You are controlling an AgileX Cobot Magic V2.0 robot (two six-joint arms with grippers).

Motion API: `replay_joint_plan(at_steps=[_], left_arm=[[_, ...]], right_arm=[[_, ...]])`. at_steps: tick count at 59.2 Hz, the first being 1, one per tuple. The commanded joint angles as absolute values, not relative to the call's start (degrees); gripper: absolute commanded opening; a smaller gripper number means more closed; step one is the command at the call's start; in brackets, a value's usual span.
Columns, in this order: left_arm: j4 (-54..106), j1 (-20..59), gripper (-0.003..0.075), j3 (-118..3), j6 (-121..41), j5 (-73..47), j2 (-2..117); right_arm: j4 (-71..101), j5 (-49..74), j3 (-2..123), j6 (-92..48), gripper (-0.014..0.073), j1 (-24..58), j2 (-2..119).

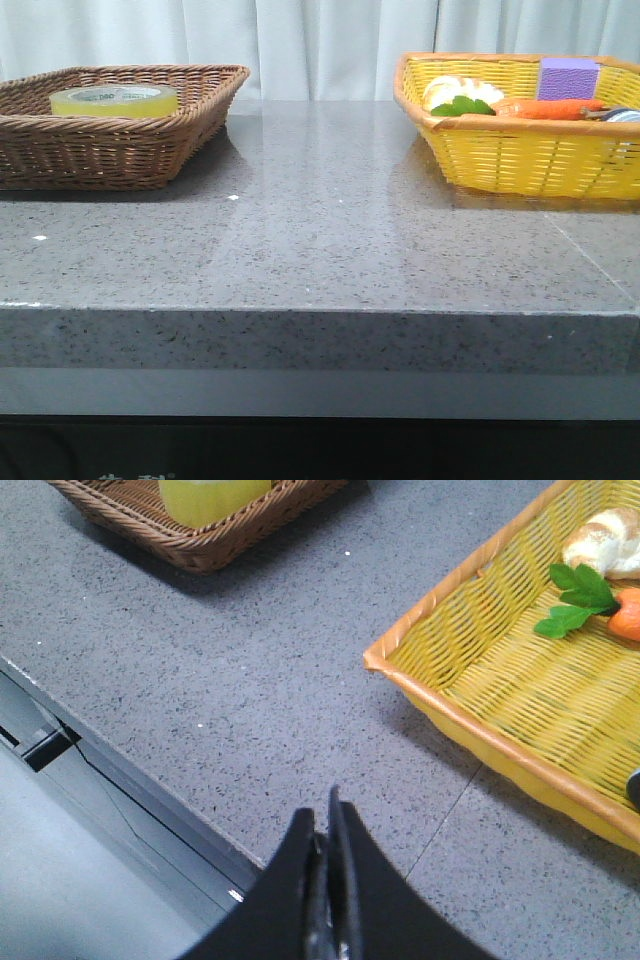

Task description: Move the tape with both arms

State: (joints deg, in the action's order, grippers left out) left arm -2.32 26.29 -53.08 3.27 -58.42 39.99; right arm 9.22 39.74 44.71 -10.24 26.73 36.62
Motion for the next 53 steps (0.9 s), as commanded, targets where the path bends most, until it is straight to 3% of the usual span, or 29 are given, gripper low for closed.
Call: replay_joint_plan(at_steps=[1, 42, 53], left_arm=[[-2.6, 26.6, 0.0000, -54.5, 4.0, -53.7, 40.0], [-2.5, 26.2, -0.0020, -53.5, 3.9, -52.7, 38.7], [-2.1, 19.1, -0.0020, -42.5, 3.9, -38.6, 30.8]], right_arm=[[9.0, 36.5, 46.1, -10.5, -0.0066, 26.5, 36.7], [9.5, 36.5, 46.1, -10.5, -0.0069, 26.5, 36.7], [9.5, 36.5, 46.1, -10.5, -0.0069, 26.5, 36.7]])
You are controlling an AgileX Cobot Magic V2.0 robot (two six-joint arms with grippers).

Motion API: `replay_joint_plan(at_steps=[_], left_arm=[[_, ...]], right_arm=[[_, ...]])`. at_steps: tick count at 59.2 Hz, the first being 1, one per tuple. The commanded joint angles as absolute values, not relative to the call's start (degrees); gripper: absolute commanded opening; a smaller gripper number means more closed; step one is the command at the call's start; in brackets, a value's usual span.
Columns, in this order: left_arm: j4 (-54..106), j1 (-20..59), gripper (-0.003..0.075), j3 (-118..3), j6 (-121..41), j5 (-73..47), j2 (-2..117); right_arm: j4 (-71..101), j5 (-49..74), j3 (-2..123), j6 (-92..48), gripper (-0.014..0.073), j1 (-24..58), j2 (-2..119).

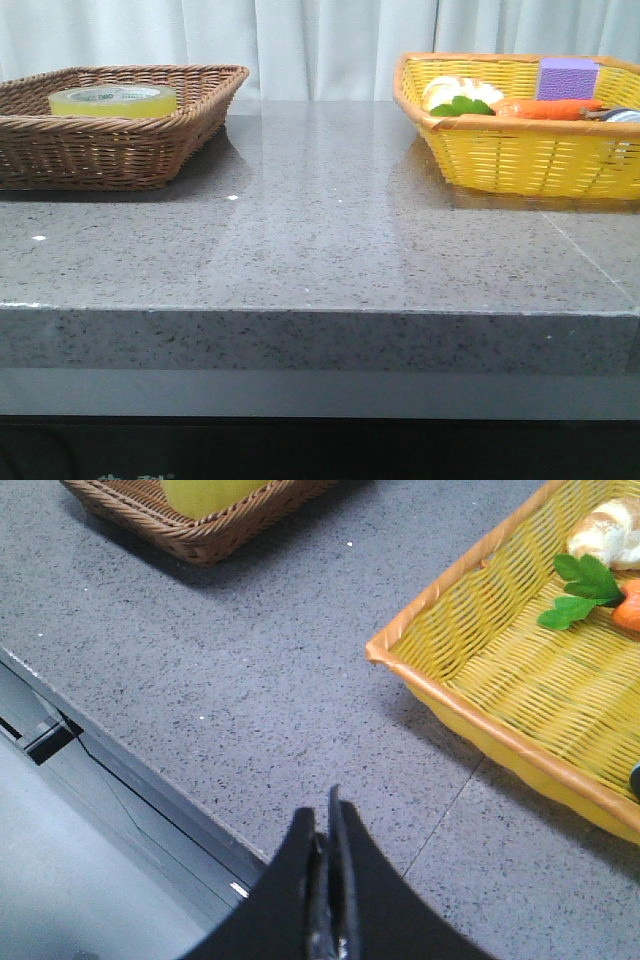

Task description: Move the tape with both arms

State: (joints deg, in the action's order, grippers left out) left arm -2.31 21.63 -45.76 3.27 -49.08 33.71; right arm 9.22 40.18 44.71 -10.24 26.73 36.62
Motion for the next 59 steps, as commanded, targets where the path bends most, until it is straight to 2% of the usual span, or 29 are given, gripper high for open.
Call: replay_joint_plan(at_steps=[1, 8, 20, 34, 43, 59], left_arm=[[-2.1, 18.2, -0.0020, -40.6, 3.9, -35.9, 29.6], [-2.1, 14.7, -0.0020, -30.0, 3.9, -21.5, 23.3], [0.8, 9.8, -0.0020, -13.8, 3.9, -8.3, 12.6], [1.6, 6.2, -0.0020, -2.0, 3.9, -3.9, 1.5], [1.8, 4.1, -0.0020, 2.9, 3.9, 1.3, -1.5], [1.8, 2.8, -0.0020, 2.7, 3.9, 1.3, -1.5]], right_arm=[[9.6, 36.5, 46.1, -10.5, -0.0069, 26.5, 36.7], [9.6, 36.5, 46.1, -10.5, -0.0069, 26.5, 36.7], [9.6, 36.5, 46.1, -10.5, -0.0069, 26.5, 36.7], [9.6, 36.5, 46.1, -10.5, -0.0069, 26.5, 36.7], [9.6, 36.5, 46.1, -10.5, -0.0069, 26.5, 36.7], [9.6, 36.5, 46.1, -10.5, -0.0069, 26.5, 36.7]])
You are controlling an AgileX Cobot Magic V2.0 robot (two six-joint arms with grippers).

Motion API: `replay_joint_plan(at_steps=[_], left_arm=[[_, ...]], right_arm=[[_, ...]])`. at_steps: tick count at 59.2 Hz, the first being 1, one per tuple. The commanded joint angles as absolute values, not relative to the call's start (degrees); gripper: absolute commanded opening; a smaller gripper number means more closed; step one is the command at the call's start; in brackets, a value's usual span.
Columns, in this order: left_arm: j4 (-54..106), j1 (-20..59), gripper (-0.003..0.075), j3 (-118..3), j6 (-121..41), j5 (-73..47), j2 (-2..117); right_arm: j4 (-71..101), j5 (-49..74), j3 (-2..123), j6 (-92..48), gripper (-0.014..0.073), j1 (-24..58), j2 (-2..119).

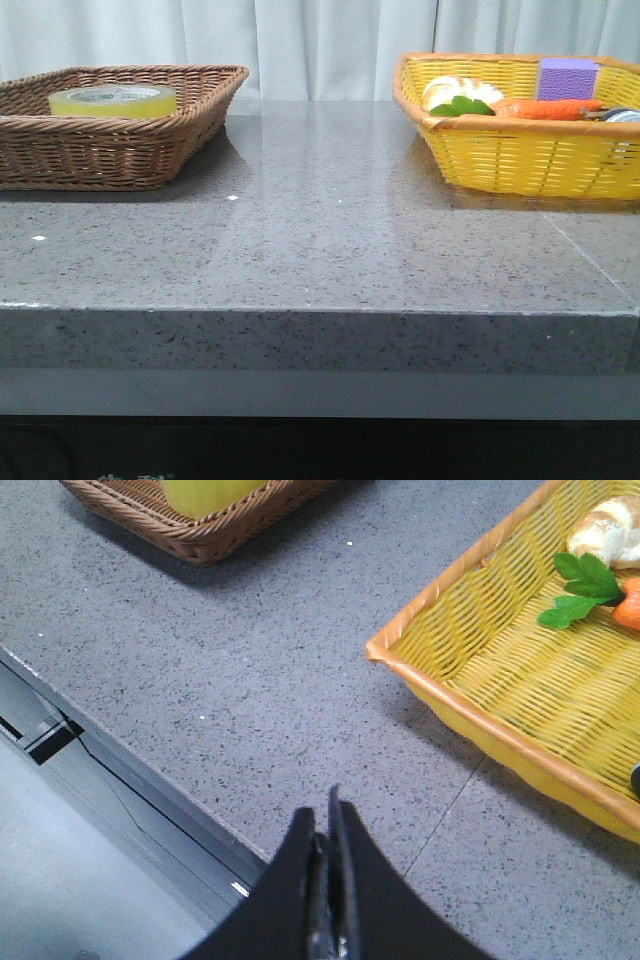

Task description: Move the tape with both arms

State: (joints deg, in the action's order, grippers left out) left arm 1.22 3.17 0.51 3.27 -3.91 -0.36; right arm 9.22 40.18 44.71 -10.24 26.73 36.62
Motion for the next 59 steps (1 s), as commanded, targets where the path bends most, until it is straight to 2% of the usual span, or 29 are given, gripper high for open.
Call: replay_joint_plan(at_steps=[1, 50, 59], left_arm=[[1.8, 2.8, -0.0020, 2.7, 3.9, 1.3, -1.5], [1.8, 2.8, -0.0020, 2.7, 3.9, 1.3, -1.4], [1.8, 2.8, -0.0020, 2.7, 3.9, 1.3, -1.4]], right_arm=[[9.6, 36.5, 46.1, -10.5, -0.0069, 26.5, 36.7], [9.6, 36.5, 46.0, -10.5, -0.0069, 26.5, 36.3], [7.4, 28.7, 40.9, -11.0, -0.0069, 22.3, 31.5]])
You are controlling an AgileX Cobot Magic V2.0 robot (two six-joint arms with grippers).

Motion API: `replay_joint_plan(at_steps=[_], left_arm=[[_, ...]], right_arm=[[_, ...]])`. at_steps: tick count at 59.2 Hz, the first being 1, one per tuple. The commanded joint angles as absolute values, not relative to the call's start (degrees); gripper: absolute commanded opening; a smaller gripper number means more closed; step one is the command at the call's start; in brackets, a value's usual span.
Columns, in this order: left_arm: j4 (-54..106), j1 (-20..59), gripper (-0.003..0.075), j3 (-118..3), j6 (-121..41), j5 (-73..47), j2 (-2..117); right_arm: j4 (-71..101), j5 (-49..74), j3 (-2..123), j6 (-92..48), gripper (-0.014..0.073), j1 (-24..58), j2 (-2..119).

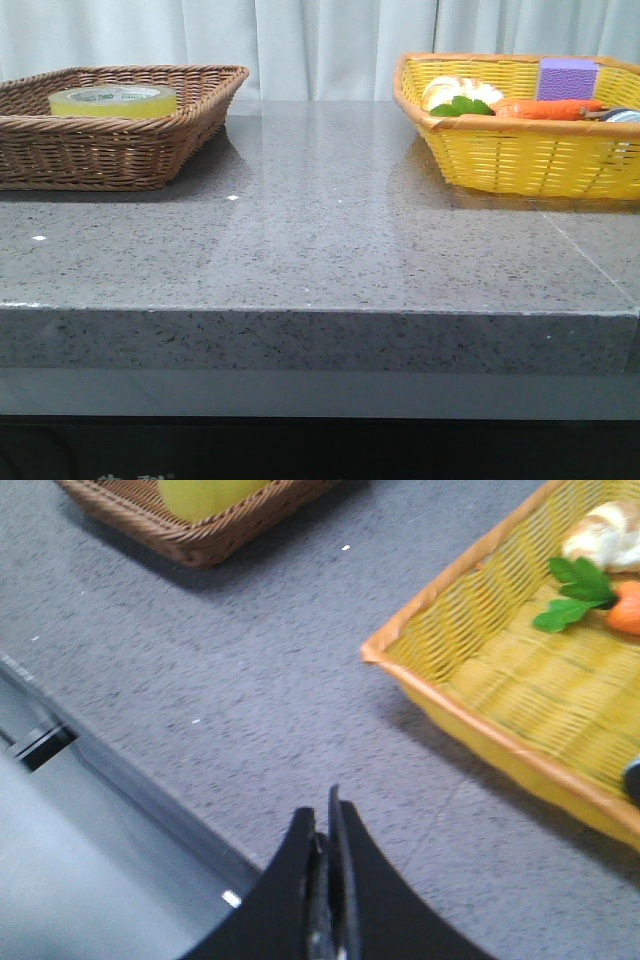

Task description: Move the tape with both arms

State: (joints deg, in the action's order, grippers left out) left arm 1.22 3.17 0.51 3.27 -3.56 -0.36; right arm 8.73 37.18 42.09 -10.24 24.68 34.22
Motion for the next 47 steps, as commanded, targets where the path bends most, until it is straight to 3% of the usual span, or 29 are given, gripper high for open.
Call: replay_joint_plan(at_steps=[1, 21, 32, 47], left_arm=[[1.8, 2.8, -0.0020, 2.7, 3.9, 1.3, -1.4], [1.8, 2.8, -0.0020, 2.7, 3.9, 1.3, -1.4], [1.8, 2.8, -0.0020, 2.7, 3.9, 1.3, -1.4], [1.8, 2.8, -0.0020, 2.7, 3.9, 1.3, -1.4]], right_arm=[[7.3, 27.6, 40.1, -11.0, -0.0069, 21.7, 30.8], [7.4, 4.4, 15.4, -11.0, -0.0069, 6.2, 9.6], [8.2, 1.6, 5.8, -11.0, -0.0069, 2.3, 2.5], [10.1, 0.0, -0.1, -11.0, -0.0069, 3.0, -2.1]])
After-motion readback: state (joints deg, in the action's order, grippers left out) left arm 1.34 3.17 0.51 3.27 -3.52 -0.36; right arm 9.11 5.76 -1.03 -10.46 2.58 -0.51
